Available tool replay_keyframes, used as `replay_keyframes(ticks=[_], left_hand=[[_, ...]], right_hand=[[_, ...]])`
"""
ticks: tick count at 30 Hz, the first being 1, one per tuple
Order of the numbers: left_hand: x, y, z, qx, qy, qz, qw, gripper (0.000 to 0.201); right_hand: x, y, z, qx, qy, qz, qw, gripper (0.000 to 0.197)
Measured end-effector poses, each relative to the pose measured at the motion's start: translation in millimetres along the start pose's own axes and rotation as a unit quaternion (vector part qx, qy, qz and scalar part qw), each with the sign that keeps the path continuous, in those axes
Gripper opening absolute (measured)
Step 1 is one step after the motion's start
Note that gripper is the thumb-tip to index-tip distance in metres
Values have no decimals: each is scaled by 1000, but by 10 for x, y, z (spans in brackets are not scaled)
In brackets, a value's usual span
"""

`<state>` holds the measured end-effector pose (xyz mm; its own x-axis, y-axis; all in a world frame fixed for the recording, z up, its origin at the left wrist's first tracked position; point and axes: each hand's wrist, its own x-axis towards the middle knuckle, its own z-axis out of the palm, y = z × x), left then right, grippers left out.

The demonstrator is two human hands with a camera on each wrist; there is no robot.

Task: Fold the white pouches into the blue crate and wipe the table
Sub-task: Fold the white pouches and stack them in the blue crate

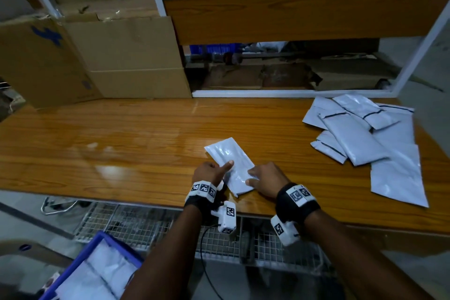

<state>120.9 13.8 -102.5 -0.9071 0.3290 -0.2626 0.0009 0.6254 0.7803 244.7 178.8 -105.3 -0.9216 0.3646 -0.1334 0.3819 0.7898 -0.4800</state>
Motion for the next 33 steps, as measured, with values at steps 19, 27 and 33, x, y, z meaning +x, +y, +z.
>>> replay_keyframes(ticks=[19,27,33], left_hand=[[-7,3,131,16,8,-11,1000,42],[-34,16,117,-15,3,-30,999,39],[-68,17,80,-34,8,-40,999,34]], right_hand=[[-29,1346,-723,-192,87,202,956,50],[-159,907,-497,-180,49,81,979,40],[-358,547,-357,-3,29,-2,1000,35]])
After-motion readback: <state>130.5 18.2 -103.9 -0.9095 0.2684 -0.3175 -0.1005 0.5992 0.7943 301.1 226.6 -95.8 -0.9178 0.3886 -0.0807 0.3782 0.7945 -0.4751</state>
